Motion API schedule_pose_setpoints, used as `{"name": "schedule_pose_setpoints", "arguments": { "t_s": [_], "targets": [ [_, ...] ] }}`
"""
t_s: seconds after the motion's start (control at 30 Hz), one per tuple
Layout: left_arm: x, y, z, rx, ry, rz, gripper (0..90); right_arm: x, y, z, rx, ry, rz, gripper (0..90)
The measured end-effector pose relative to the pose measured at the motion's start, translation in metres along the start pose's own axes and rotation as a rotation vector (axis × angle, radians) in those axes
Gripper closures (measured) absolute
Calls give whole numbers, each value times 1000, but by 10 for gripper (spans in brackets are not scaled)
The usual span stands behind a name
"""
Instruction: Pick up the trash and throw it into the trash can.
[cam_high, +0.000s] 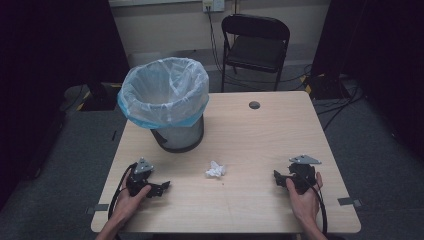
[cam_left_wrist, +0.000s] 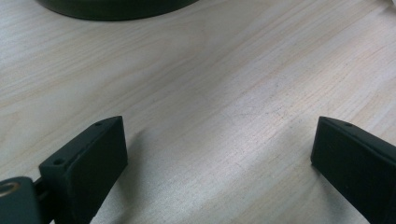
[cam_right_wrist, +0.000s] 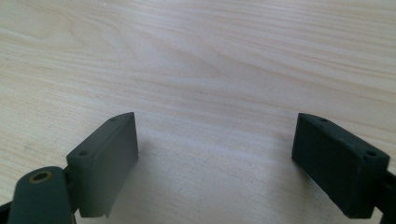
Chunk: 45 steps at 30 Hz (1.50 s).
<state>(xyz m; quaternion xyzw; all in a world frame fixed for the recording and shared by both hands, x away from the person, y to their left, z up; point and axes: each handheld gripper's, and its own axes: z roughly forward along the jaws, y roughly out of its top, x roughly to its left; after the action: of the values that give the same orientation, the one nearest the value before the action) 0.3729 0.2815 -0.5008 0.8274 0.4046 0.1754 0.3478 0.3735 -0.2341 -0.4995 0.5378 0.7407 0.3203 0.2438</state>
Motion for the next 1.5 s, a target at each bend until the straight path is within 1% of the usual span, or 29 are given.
{"name": "schedule_pose_setpoints", "arguments": {
  "t_s": [0.17,0.3,0.37,0.4,0.43,0.47,0.5,0.53,0.57,0.6,0.63,0.73,0.77,0.8,0.83,0.87,0.93,0.97,1.03,1.07,1.13,1.17,1.23,1.27,1.3,1.33,1.4,1.47,1.5],
  "targets": [
    [0,0,0,-1,1,-3,27,1,0,0,0,-5,5,137],
    [1,0,0,0,-16,-2,33,1,0,0,0,-8,8,137],
    [2,0,0,1,-17,-1,40,1,0,0,0,-8,8,137],
    [2,0,0,1,-18,-3,52,1,0,0,0,-8,8,137],
    [3,0,-1,-2,-9,-1,83,1,0,0,1,-8,8,137],
    [3,0,-2,-11,-3,-10,83,1,0,0,1,-8,8,137],
    [5,0,-4,-23,8,-26,128,1,0,0,1,-8,8,137],
    [6,0,-4,-27,5,-41,177,1,0,0,1,-8,8,137],
    [9,0,-5,-34,-17,-64,173,1,0,0,1,-8,8,137],
    [10,0,-5,-38,-25,-75,154,1,0,0,1,-8,8,137],
    [10,0,-7,-58,-35,-92,166,1,0,0,1,-8,8,137],
    [7,3,-11,-98,-70,-108,170,1,0,0,1,-8,8,137],
    [2,8,-13,-99,-113,-112,170,1,0,0,0,-8,9,137],
    [2,8,-13,-99,-113,-112,170,1,0,0,0,-8,9,137],
    [-1,11,-14,-104,-144,-118,170,1,0,0,0,-8,8,137],
    [-4,13,-16,-110,-154,-110,172,1,0,0,1,-6,8,137],
    [-10,18,-18,-120,-152,-95,178,0,0,0,1,-5,4,137],
    [-12,21,-18,-124,-165,-93,184,-1,0,0,1,10,-5,136],
    [-20,27,-15,-117,-186,-67,184,-2,1,0,2,16,-11,136],
    [-22,30,-13,-112,-188,-49,184,-3,1,1,1,30,-25,134],
    [-28,37,-9,-100,-208,-39,184,-6,2,2,3,51,-41,130],
    [-29,39,-7,-91,-220,-27,188,-6,2,2,2,52,-42,130],
    [-36,46,-3,-93,-225,-26,240,-7,2,2,3,56,-44,130],
    [-38,49,-1,-91,-234,-13,234,-7,2,2,3,57,-45,130],
    [-42,53,3,-78,-234,10,230,-7,2,2,3,57,-46,130],
    [-44,55,5,-80,-228,17,230,-7,2,2,3,57,-46,130],
    [-47,59,10,-84,-248,15,230,-7,2,2,3,57,-45,130],
    [-48,62,14,-69,-254,40,230,-7,2,2,3,57,-45,130],
    [-50,66,16,-60,-263,62,229,-7,2,2,3,56,-45,130]
  ]
}}
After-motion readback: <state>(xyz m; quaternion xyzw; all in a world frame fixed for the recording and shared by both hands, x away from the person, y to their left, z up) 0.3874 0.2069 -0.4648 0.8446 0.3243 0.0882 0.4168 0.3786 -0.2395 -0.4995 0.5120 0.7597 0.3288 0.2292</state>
